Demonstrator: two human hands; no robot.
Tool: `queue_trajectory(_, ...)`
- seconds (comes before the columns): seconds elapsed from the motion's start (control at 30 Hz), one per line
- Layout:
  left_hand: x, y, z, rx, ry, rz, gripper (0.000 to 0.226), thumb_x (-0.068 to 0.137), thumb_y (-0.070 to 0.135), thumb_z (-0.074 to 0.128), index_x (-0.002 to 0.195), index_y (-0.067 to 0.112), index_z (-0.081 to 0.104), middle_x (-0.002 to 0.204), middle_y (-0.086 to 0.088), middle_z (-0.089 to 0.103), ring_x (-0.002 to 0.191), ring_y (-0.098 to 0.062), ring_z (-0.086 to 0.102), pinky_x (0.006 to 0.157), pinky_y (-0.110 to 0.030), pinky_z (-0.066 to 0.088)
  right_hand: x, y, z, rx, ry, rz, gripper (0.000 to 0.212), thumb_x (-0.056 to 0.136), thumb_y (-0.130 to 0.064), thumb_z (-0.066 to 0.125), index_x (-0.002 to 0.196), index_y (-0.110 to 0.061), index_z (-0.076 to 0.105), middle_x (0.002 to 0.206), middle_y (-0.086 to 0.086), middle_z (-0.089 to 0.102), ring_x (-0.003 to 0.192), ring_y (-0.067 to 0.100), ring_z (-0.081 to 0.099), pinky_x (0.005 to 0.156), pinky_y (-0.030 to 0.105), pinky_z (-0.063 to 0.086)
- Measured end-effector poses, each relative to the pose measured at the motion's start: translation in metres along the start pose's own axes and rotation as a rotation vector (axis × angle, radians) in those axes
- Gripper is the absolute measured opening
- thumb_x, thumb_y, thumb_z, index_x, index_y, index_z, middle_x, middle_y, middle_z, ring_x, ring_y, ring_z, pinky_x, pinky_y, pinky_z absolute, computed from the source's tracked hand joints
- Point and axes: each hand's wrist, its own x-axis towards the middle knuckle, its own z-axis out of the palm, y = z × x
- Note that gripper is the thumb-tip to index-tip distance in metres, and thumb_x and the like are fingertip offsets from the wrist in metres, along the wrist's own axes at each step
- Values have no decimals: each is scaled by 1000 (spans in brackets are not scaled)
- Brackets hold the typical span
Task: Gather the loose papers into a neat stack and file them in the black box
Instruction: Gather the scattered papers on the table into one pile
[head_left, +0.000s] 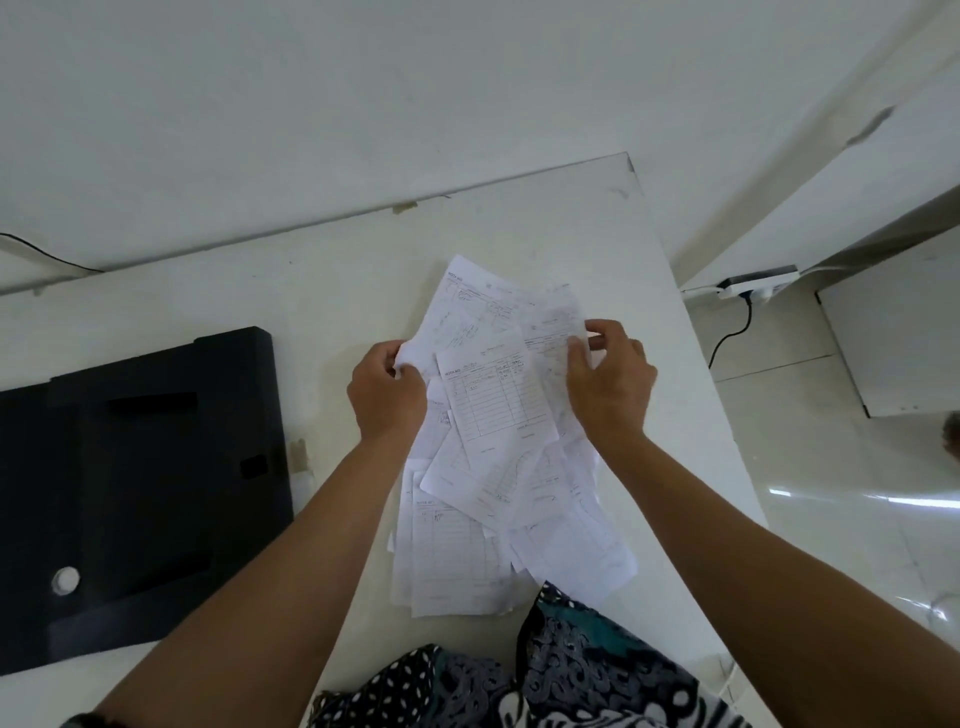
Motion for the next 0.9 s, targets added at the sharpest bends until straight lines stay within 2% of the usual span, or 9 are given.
queue_trajectory(0.2, -30, -16, 3, 10, -63, 16, 43, 87, -2, 51, 125, 13, 66, 113, 0, 71, 99, -21, 67, 73, -16, 47, -16, -2, 12, 106, -177, 81, 23, 104, -30, 40, 98, -18, 58, 84, -6, 59, 85, 23, 59, 74, 35, 46)
queue_trajectory(0.37, -43, -23, -8, 78, 47, -50, 47, 95, 29, 65, 136, 9, 58, 125, -3, 66, 112, -19, 63, 88, -22, 40, -26, 8, -4, -25, -78, 75, 47, 100, -49, 49, 138, -22, 51, 116, -4, 68, 109, 19, 63, 99, 43, 50)
queue_trajectory(0.43, -52, -34, -10, 117, 38, -43, 35, 95, 31, 64, 122, 9, 65, 116, -4, 69, 105, -18, 64, 85, -24, 40, -40, 19, -6, -159, -35, 64, 51, 100, -50, 48, 139, -18, 51, 126, 2, 63, 119, 24, 58, 104, 45, 44)
queue_trajectory(0.5, -64, -43, -4, 112, -10, 1, 16, 94, 30, 62, 88, 16, 67, 90, 2, 68, 85, -17, 65, 74, -23, 42, -63, 26, 2, -252, -70, 44, 54, 99, -49, 48, 141, -15, 50, 135, 9, 54, 124, 29, 51, 103, 46, 39)
queue_trajectory(0.57, -70, -50, 3, 99, -40, 48, 30, 91, 30, 62, 66, 18, 50, 69, 5, 54, 68, -18, 54, 63, -23, 36, -82, 30, 12, -283, -127, -8, 61, 96, -48, 53, 145, -13, 43, 140, 12, 45, 126, 32, 45, 103, 47, 39)
queue_trajectory(0.67, -72, -49, 0, 94, -42, 27, 15, 91, 30, 64, 87, 15, 67, 93, -2, 66, 86, -20, 62, 75, -24, 45, -84, 34, 10, -209, -134, 40, 69, 96, -48, 55, 152, -13, 35, 145, 12, 40, 132, 33, 40, 107, 48, 36)
queue_trajectory(0.77, -77, -57, -15, 172, 14, -20, 43, 94, 31, 65, 131, 11, 63, 130, -6, 62, 118, -22, 61, 100, -31, 48, -82, 49, -10, -228, -43, 163, 67, 97, -55, 48, 151, -15, 38, 148, 10, 42, 136, 30, 40, 110, 49, 33)
queue_trajectory(0.83, -84, -64, -19, 177, -11, 14, 37, 95, 29, 63, 128, 13, 66, 124, -5, 65, 113, -21, 64, 96, -29, 48, -93, 57, -17, -234, -36, 186, 63, 97, -55, 48, 147, -17, 43, 146, 9, 44, 134, 30, 42, 109, 49, 34)
queue_trajectory(0.9, -90, -66, -16, 148, -57, 79, 18, 94, 26, 62, 105, 18, 74, 105, -1, 72, 97, -17, 68, 86, -27, 53, -107, 58, -11, -206, -91, 129, 61, 97, -52, 52, 145, -17, 45, 142, 11, 45, 131, 31, 44, 108, 48, 37)
